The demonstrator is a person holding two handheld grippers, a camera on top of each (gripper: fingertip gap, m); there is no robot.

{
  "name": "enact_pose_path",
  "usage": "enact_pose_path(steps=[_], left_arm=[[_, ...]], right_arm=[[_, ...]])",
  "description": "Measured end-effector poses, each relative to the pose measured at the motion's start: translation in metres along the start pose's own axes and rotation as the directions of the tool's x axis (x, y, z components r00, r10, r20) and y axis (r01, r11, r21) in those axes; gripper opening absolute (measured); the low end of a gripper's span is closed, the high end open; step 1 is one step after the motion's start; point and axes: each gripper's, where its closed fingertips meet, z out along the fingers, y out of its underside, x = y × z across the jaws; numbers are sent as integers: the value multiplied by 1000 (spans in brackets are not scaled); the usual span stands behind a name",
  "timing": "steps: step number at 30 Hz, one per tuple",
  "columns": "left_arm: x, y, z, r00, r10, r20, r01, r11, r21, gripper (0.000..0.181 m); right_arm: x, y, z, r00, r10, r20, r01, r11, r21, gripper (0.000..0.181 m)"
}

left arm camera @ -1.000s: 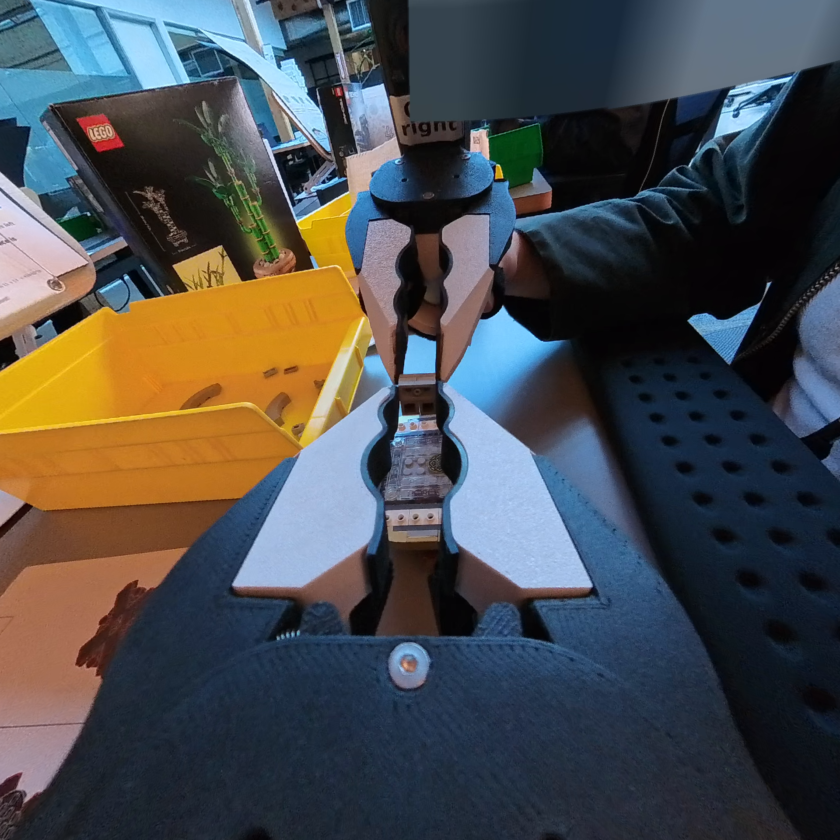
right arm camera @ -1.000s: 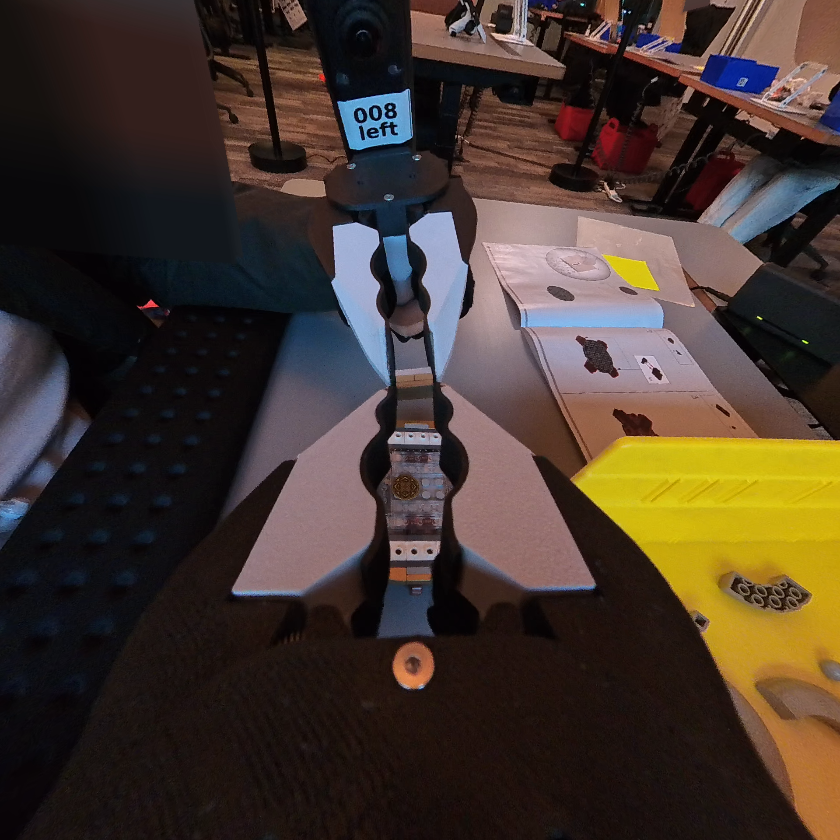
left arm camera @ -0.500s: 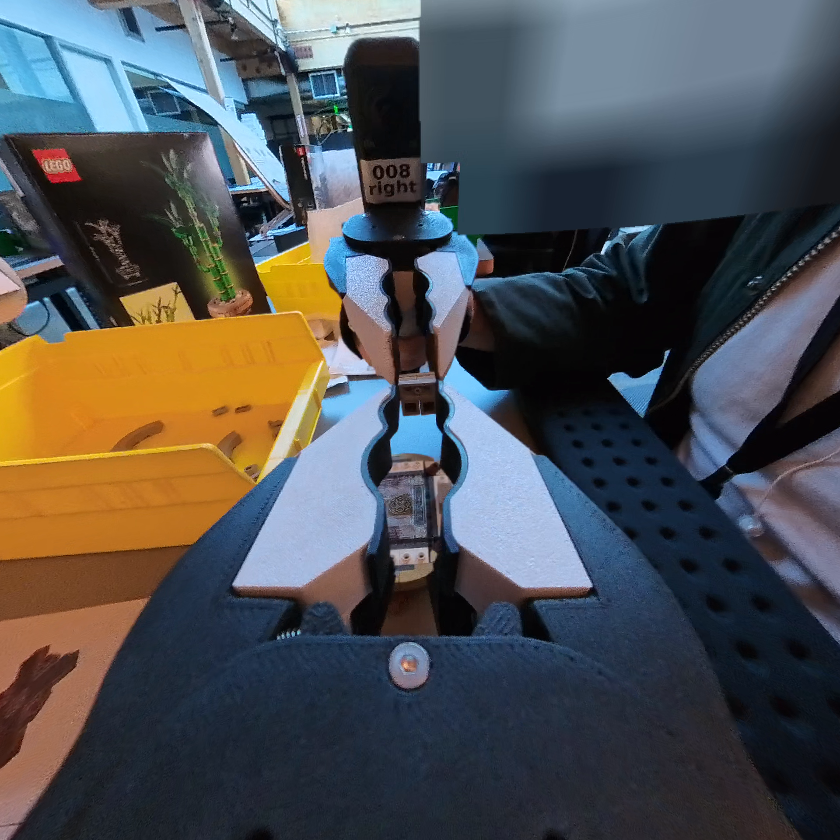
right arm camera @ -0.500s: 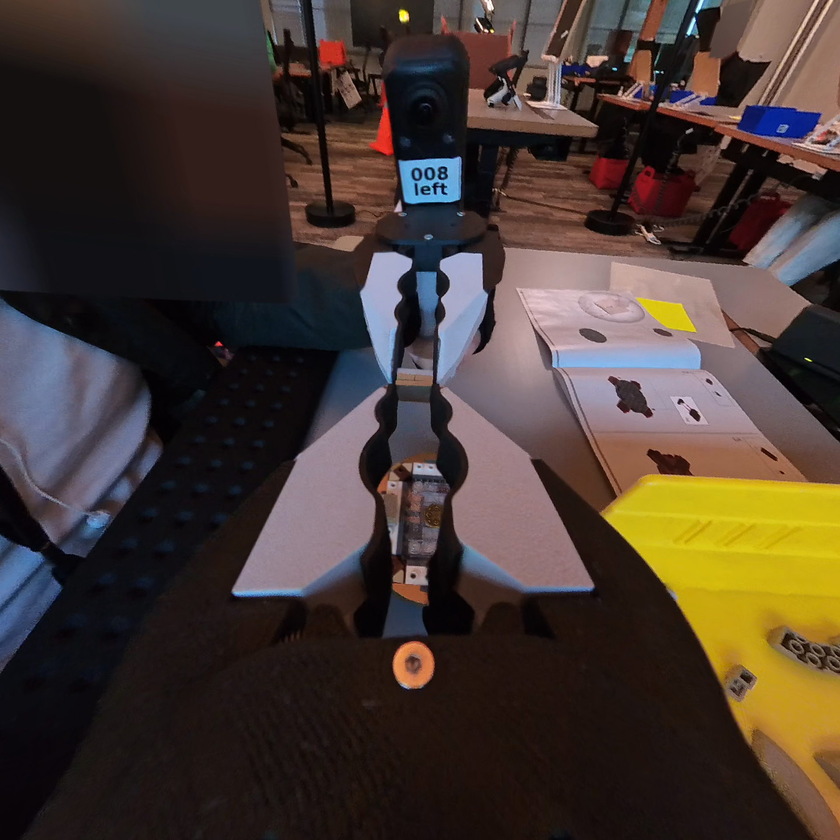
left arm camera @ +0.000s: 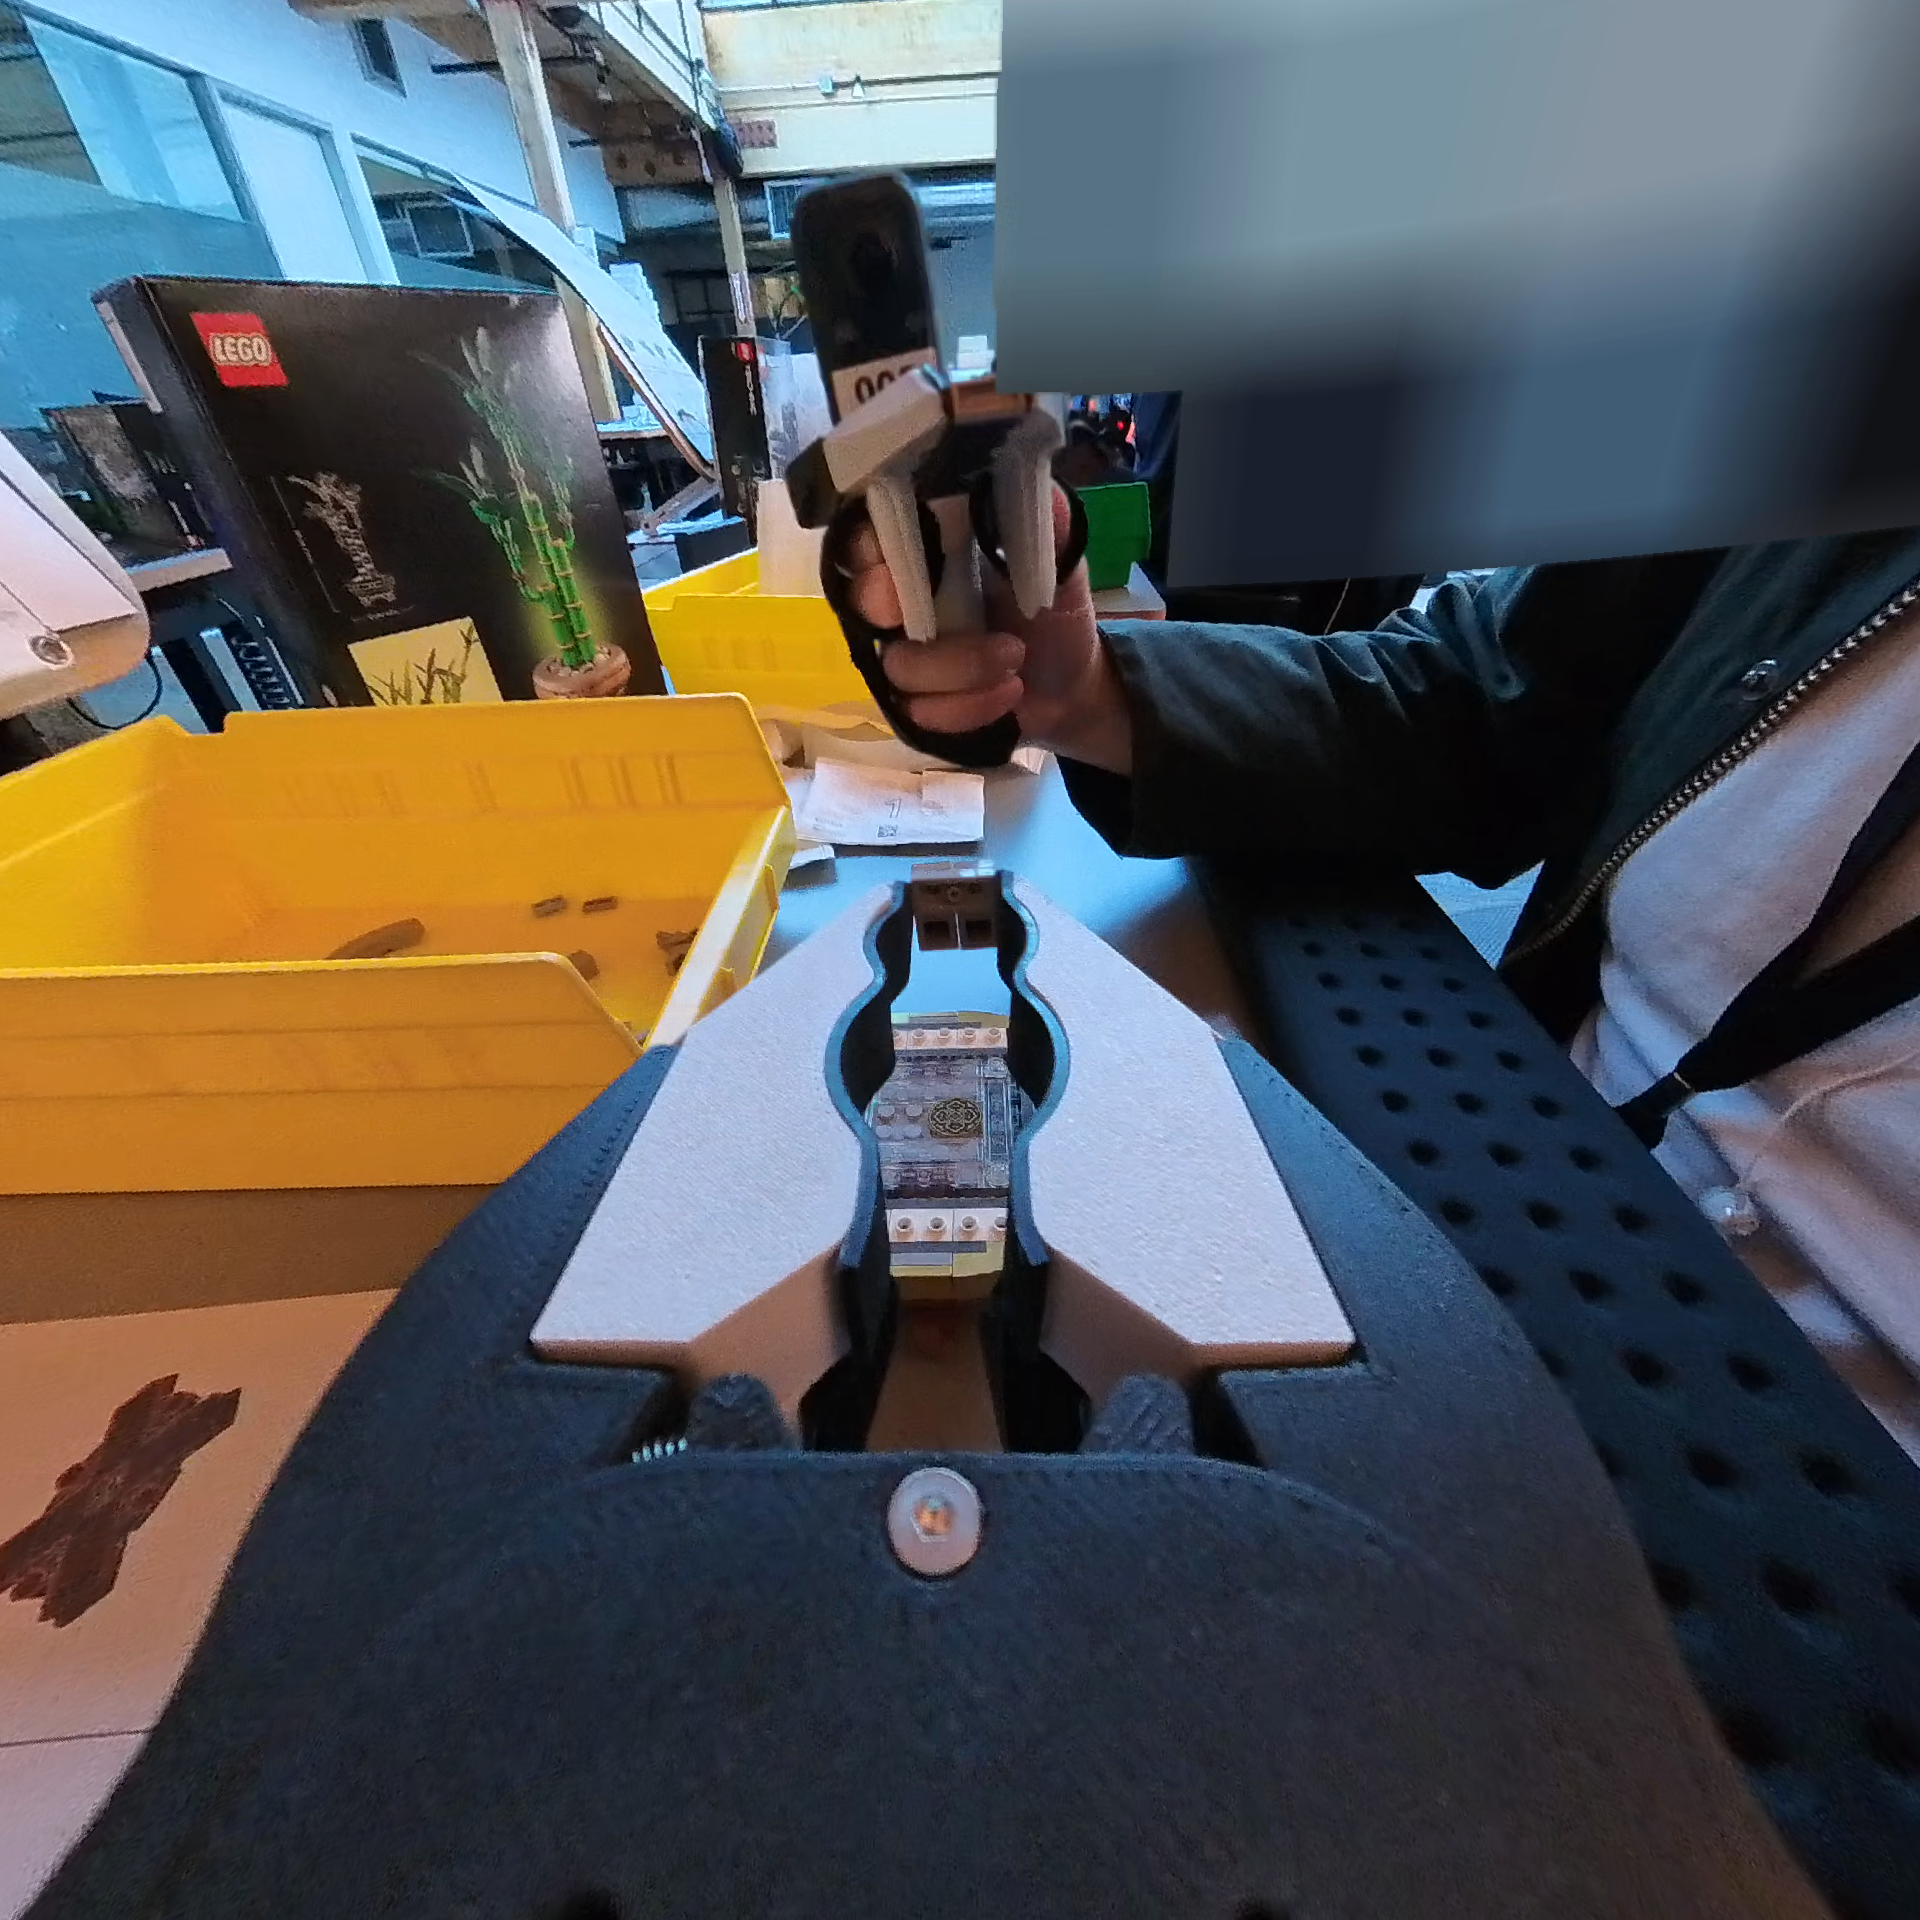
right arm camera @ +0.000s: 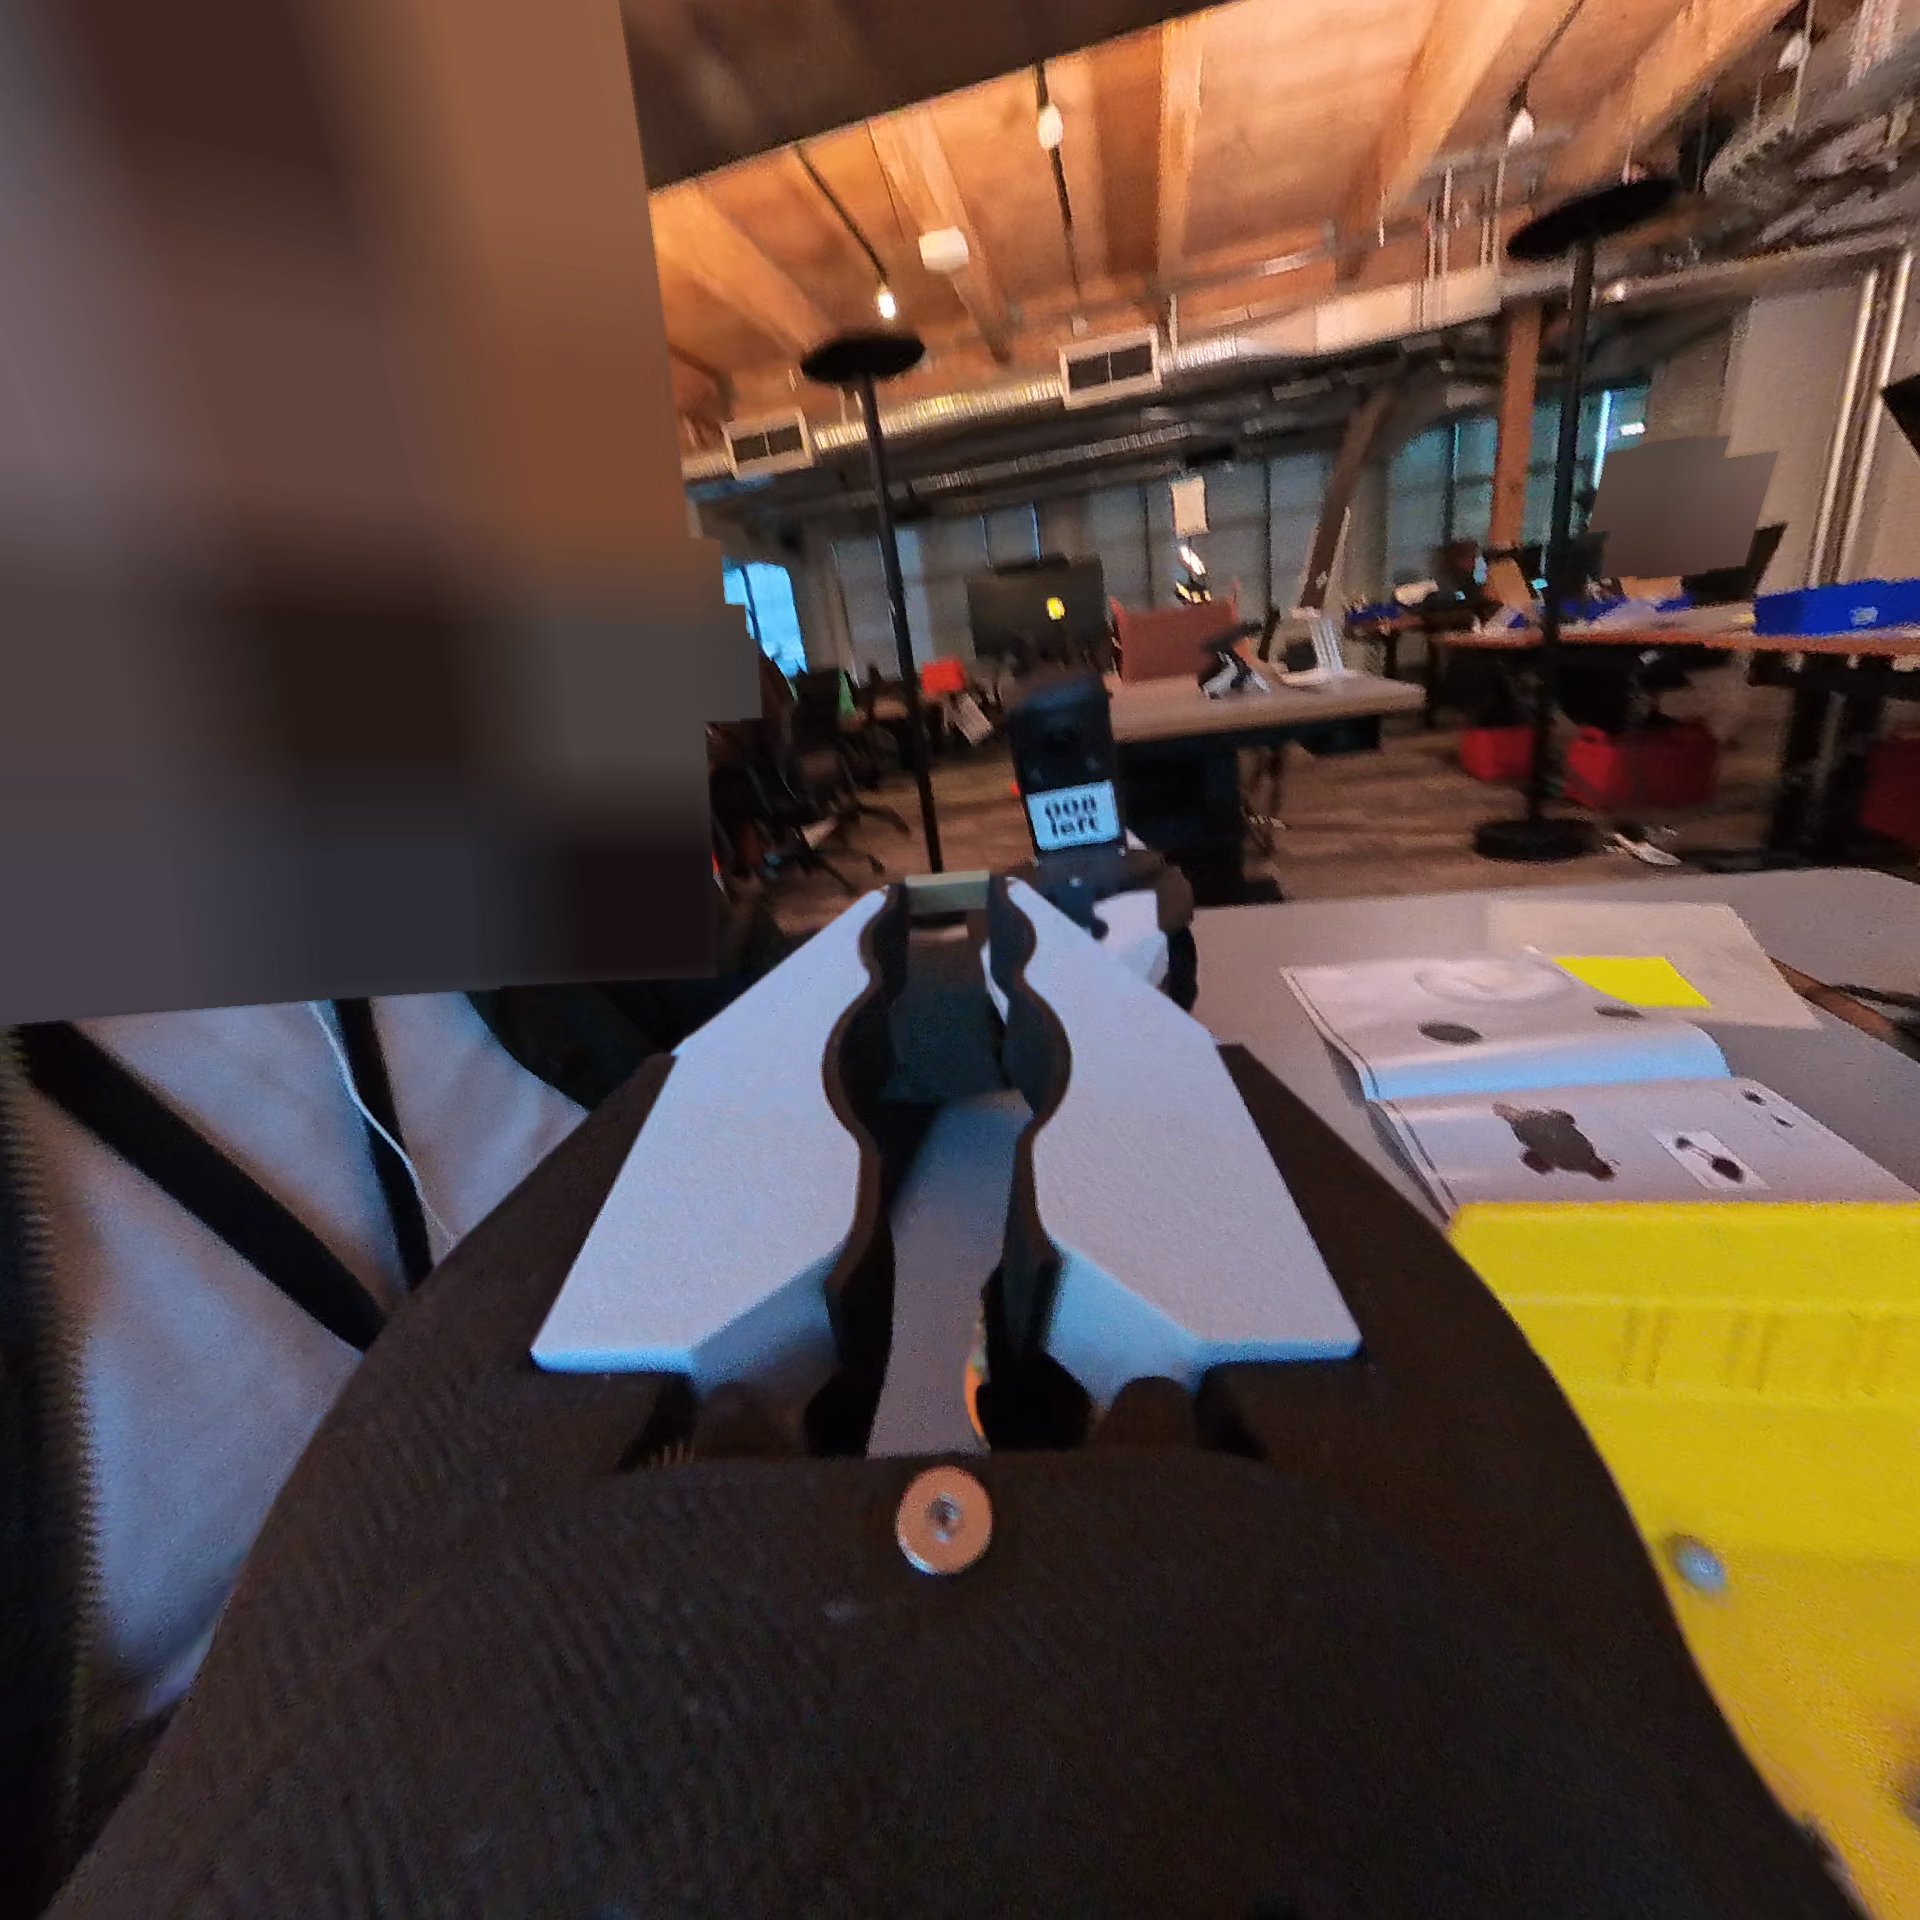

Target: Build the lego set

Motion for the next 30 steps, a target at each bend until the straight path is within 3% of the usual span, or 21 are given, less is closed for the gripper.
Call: enact_pose_path(steps=[2, 4, 6, 7, 9, 12, 16, 18, 21, 22, 25, 30], left_arm=[[-1, -2, -2, 1000, -7, 1, 7, 1000, 13, 14], [-3, -3, -3, 1000, -14, 8, 14, 1000, 18, 14], [-5, -2, -4, 1000, -20, 15, 20, 1000, 13, 14], [-6, 0, -3, 1000, -26, 17, 26, 1000, 7, 14], [-7, 3, -2, 999, -35, 18, 35, 999, -6, 14], [-9, 7, 0, 999, -48, 24, 49, 999, -22, 14], [-14, 8, 0, 997, -67, 49, 68, 997, -22, 14], [-16, 5, -1, 996, -72, 56, 72, 997, 2, 14], [-17, -4, -3, 996, -64, 68, 60, 997, 51, 14], [-16, -7, -2, 996, -66, 63, 62, 996, 66, 14], [-13, -12, 0, 995, -84, 44, 80, 992, 97, 14], [-8, -12, 5, 995, -95, 20, 92, 991, 95, 14]], right_arm=[[7, -4, -5, 1000, 13, -28, -12, 999, 30, 12], [45, 11, -13, 960, -56, -274, 36, 996, -81, 13], [103, 33, -44, 755, -244, -609, 66, 952, -299, 13], [120, 40, -57, 654, -330, -681, 54, 918, -393, 13], [134, 45, -71, 545, -412, -730, 28, 879, -475, 17], [135, 36, -75, 513, -382, -769, 38, 905, -424, 28], [133, 30, -83, 556, -248, -794, -1, 954, -299, 36], [116, 23, -62, 680, -205, -704, 45, 970, -238, 33], [70, 31, -8, 888, -164, -430, 77, 974, -214, 33], [58, 39, 8, 925, -135, -355, 59, 974, -217, 34], [42, 64, 38, 967, -65, -246, 2, 969, -248, 36], [36, 77, 52, 975, -58, -212, -2, 962, -273, 23]])
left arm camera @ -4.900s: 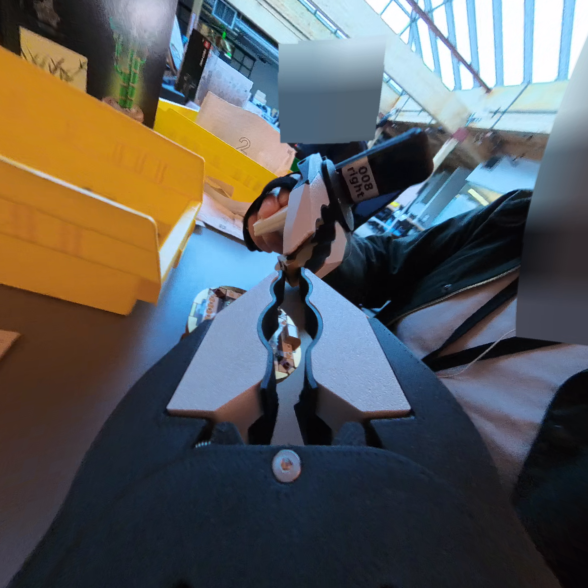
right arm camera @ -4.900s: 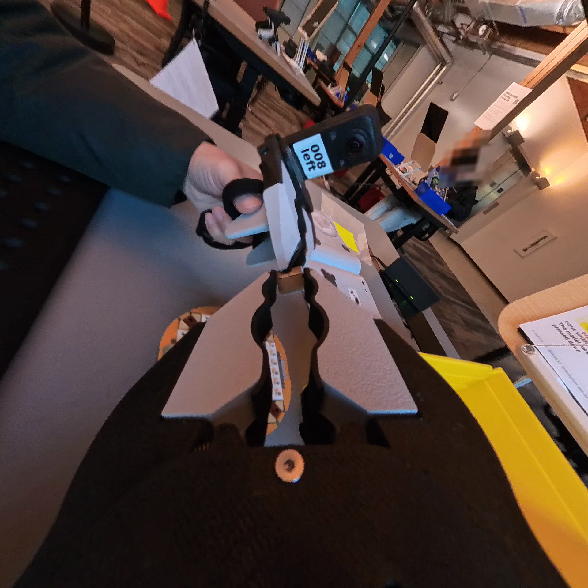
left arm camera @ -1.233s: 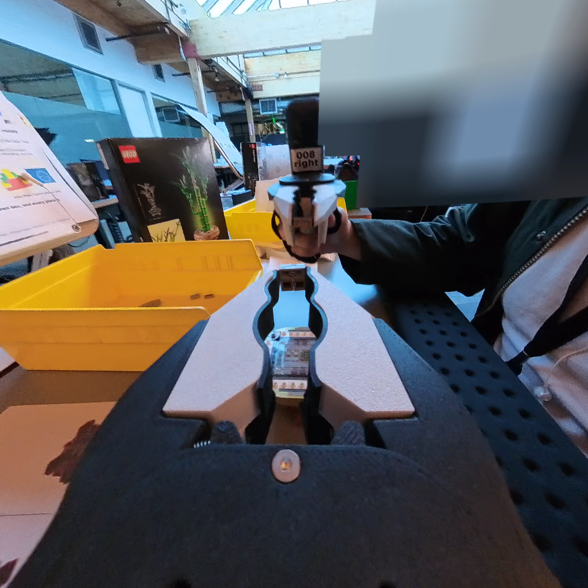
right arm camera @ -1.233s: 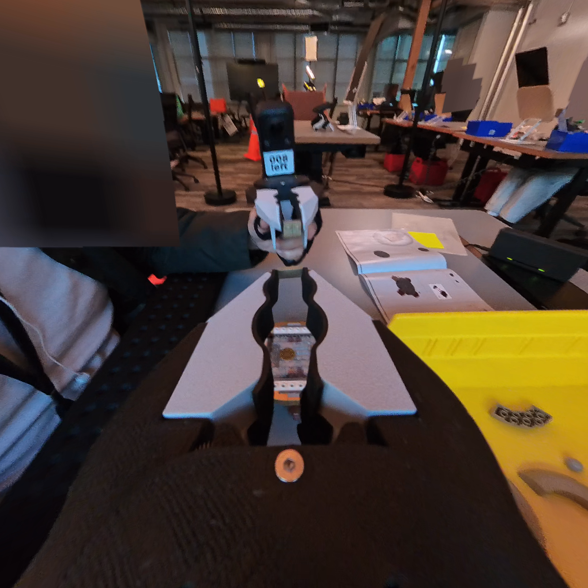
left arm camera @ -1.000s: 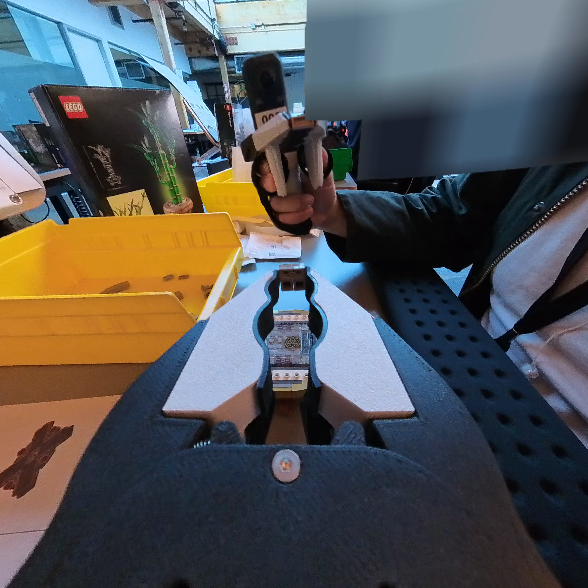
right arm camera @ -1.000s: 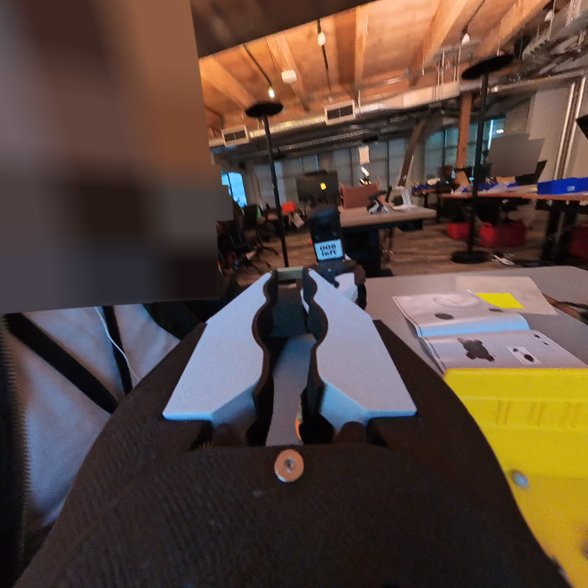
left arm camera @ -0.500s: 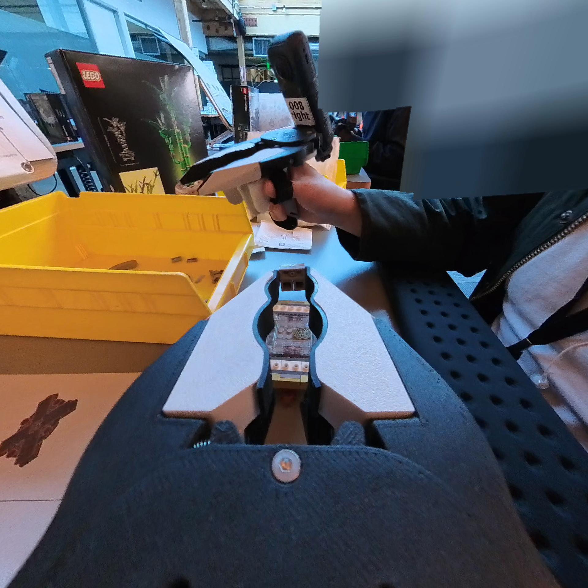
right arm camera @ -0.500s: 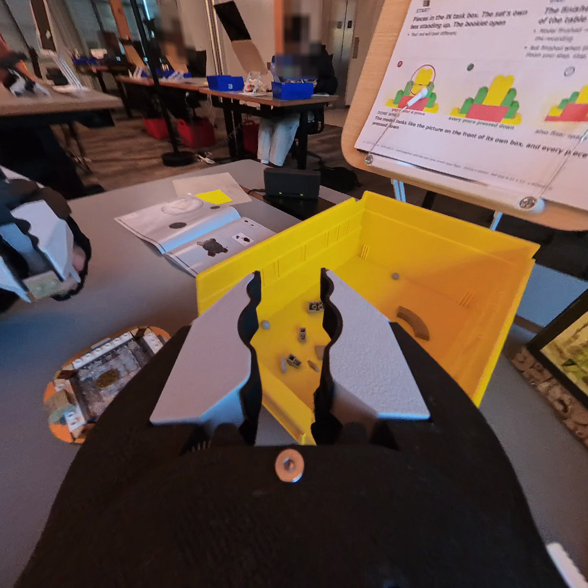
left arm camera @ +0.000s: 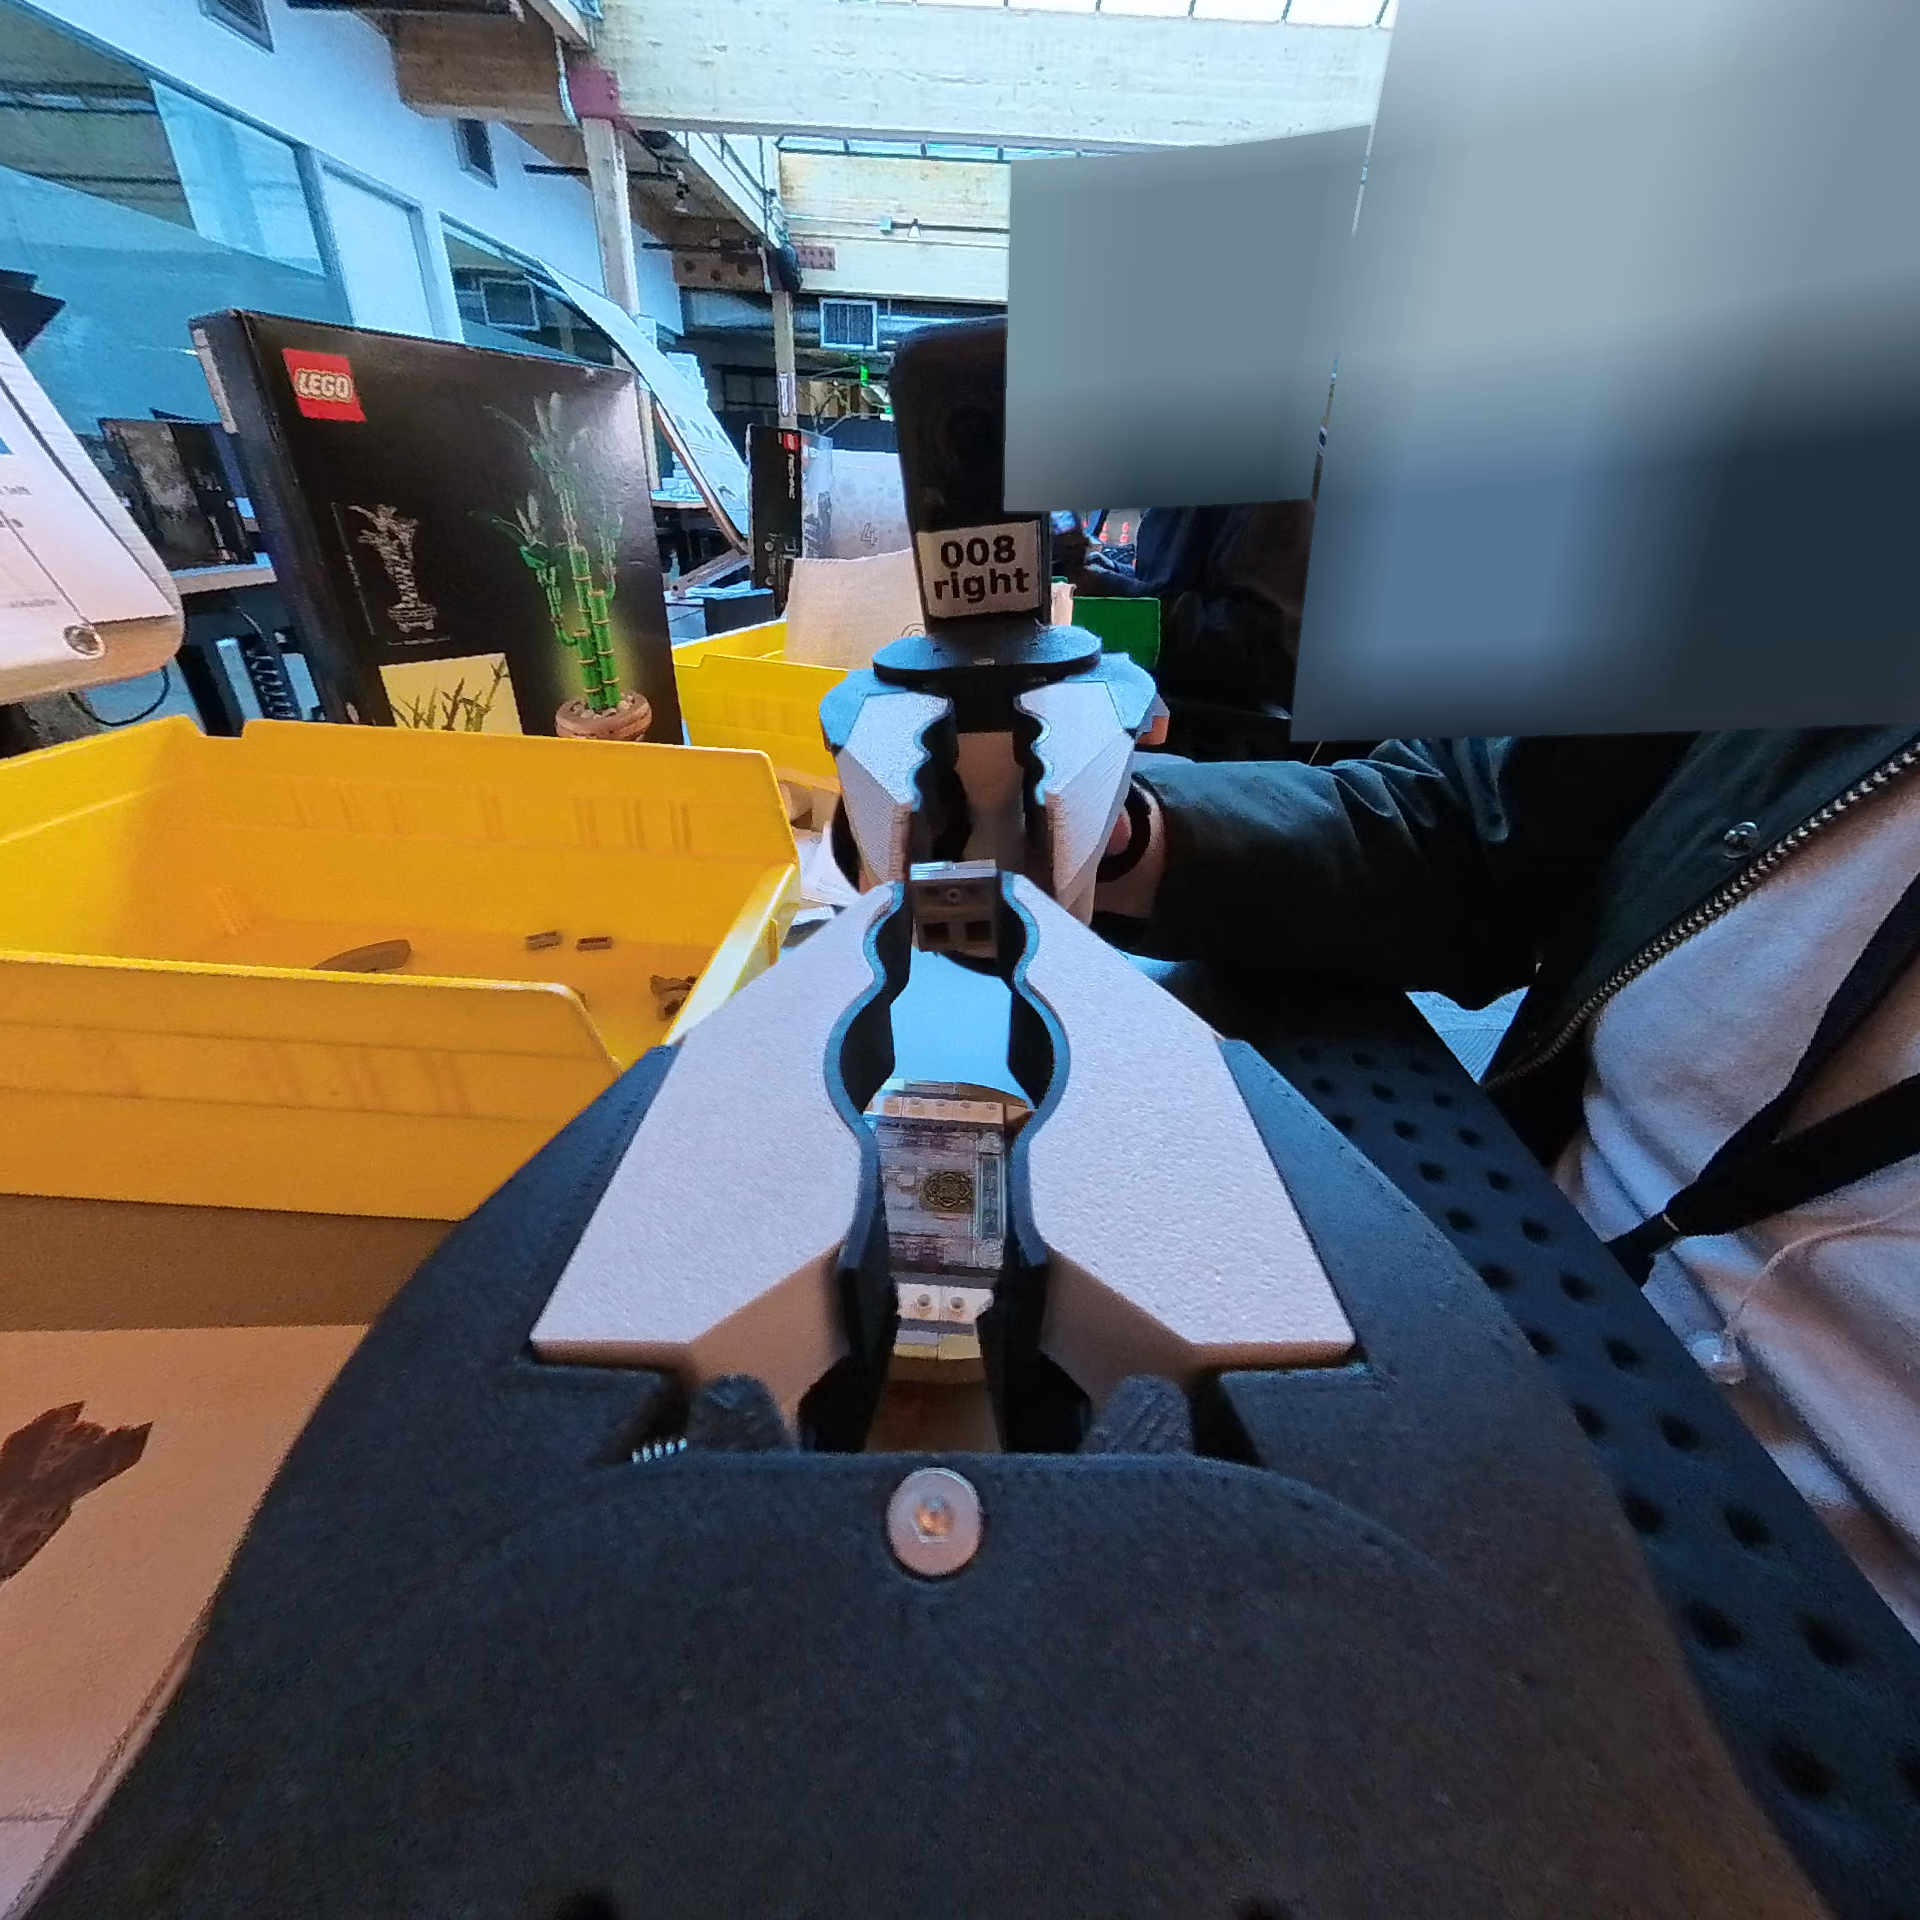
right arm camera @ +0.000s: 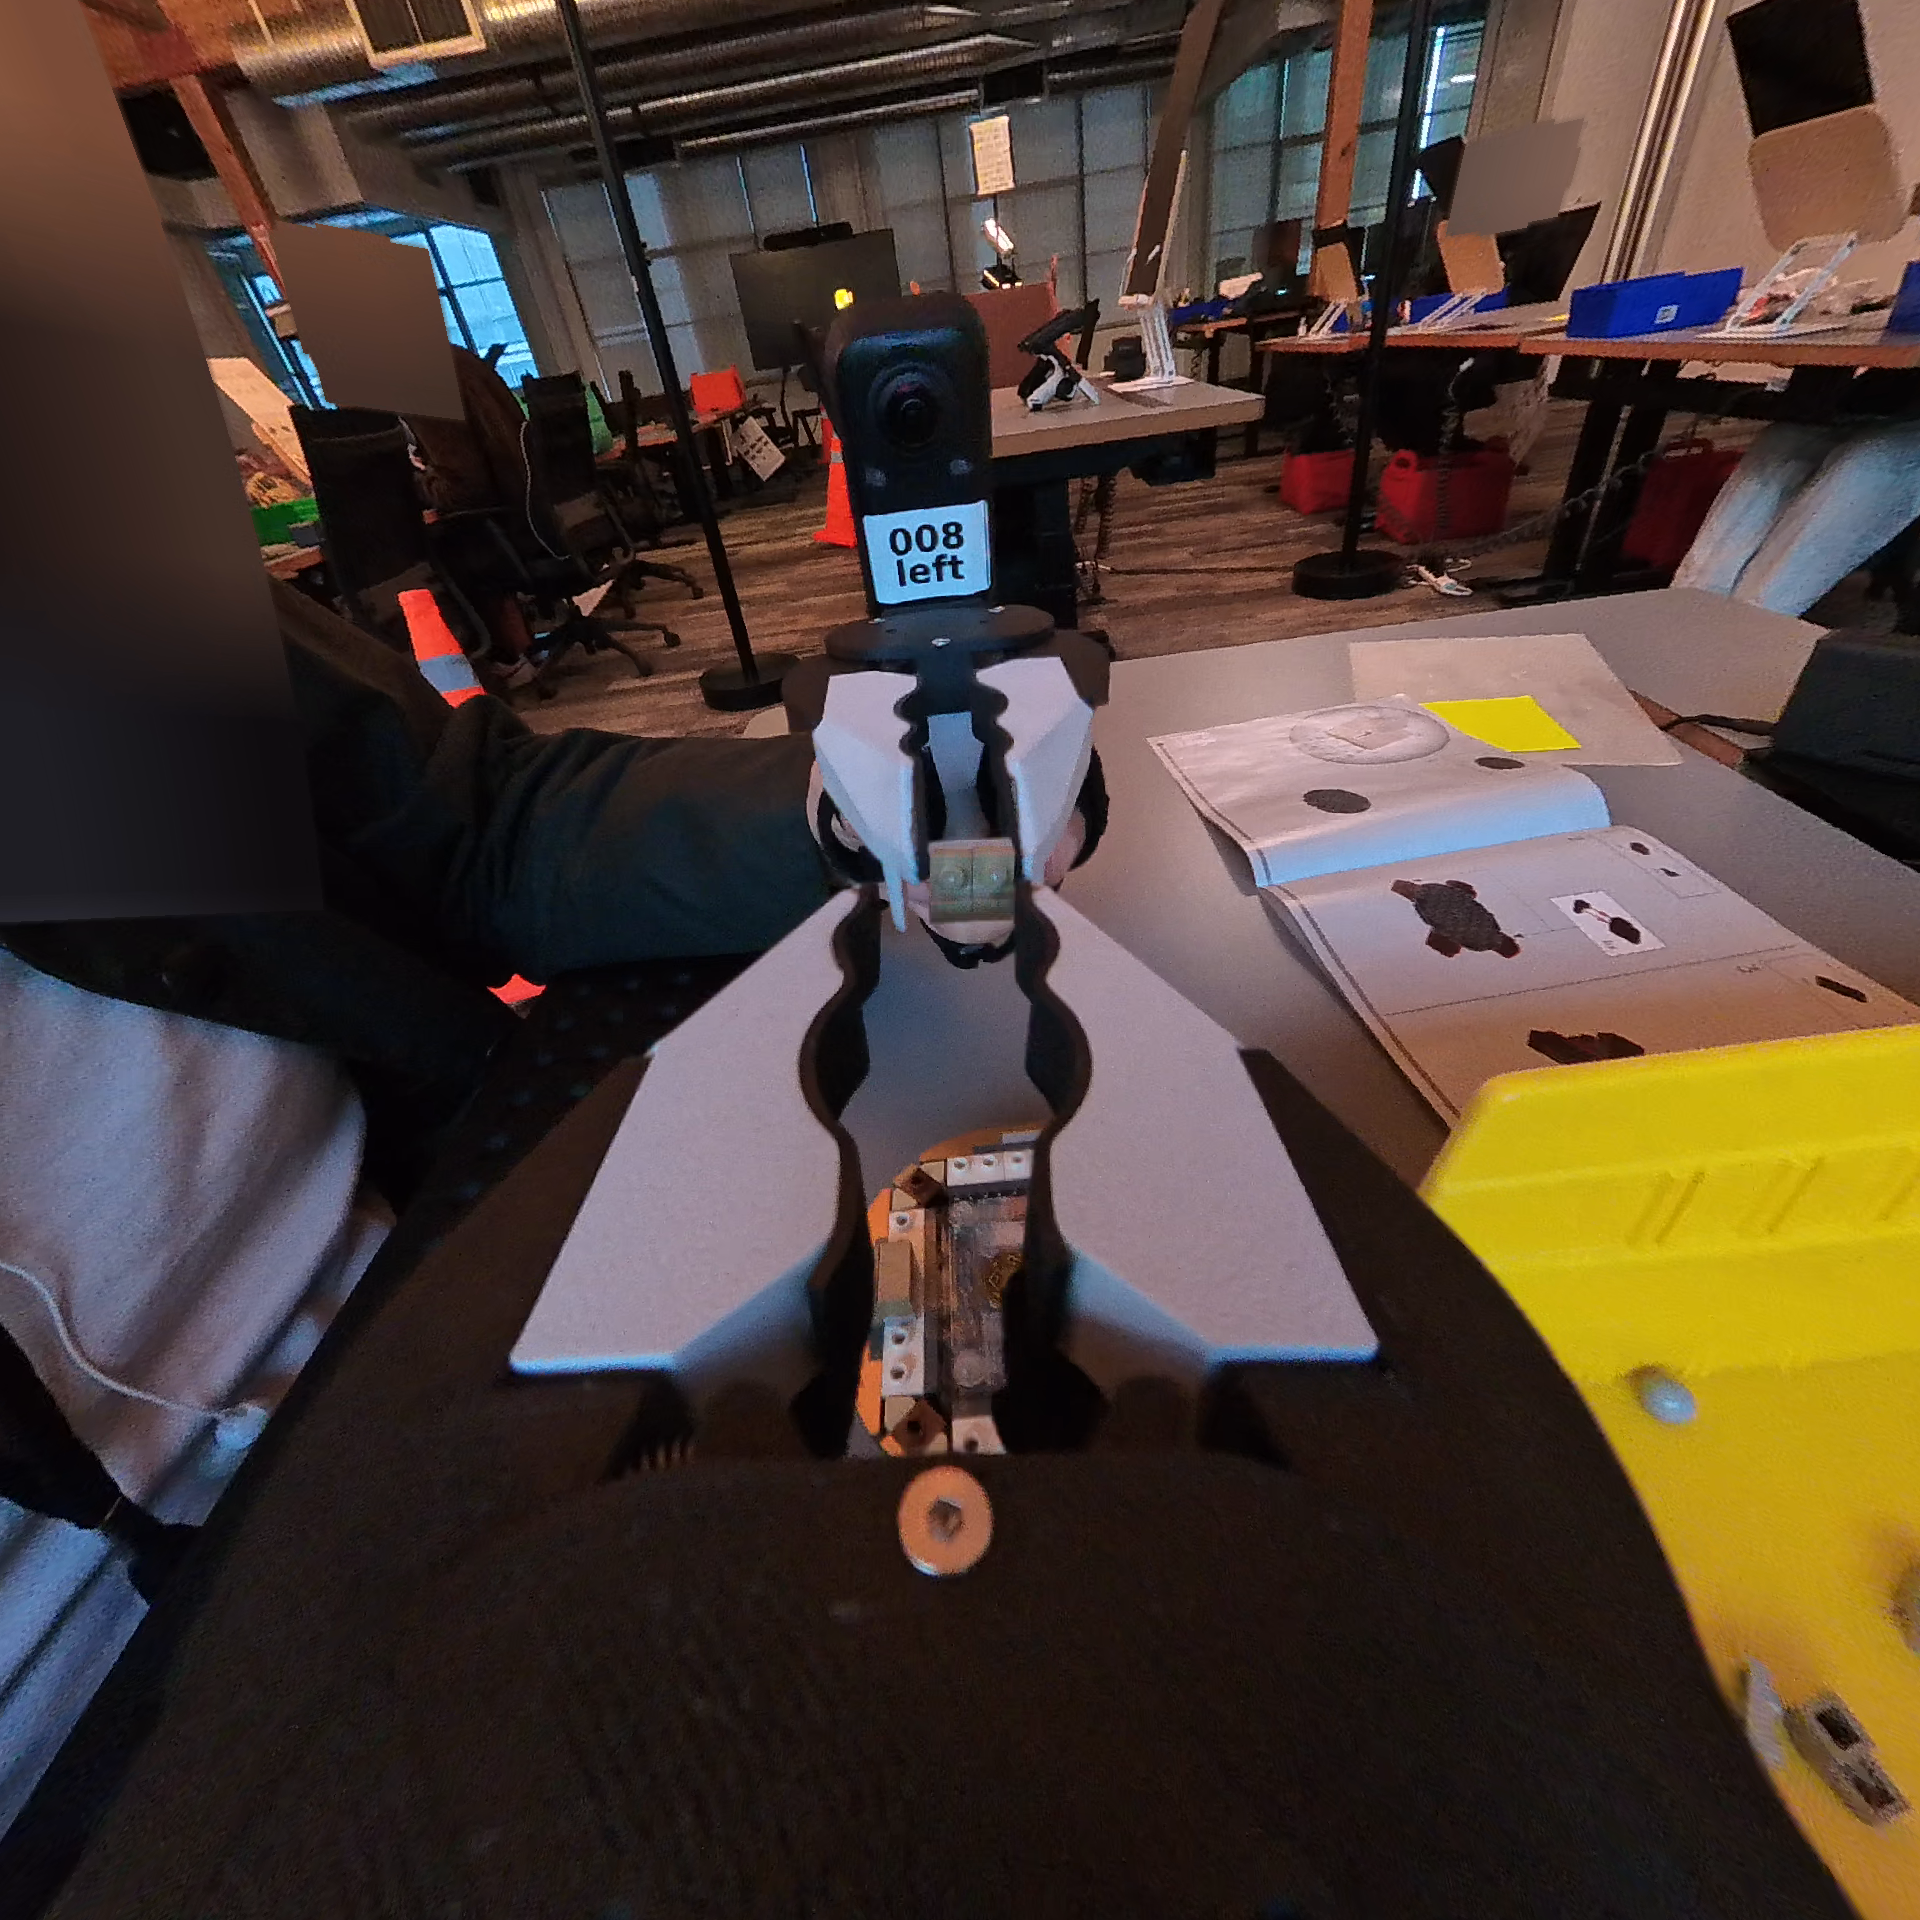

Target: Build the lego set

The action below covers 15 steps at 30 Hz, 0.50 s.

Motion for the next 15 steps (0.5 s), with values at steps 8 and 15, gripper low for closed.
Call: enact_pose_path(steps=[8, 15], left_arm=[[1, 0, 1, 1000, -26, -15, 26, 1000, 1, 14], [8, -2, 3, 994, -84, -69, 85, 996, 9, 14]], right_arm=[[2, 1, -1, 996, 86, 25, -86, 996, 12, 15], [-4, -1, -4, 972, 196, 128, -199, 980, 11, 13]])
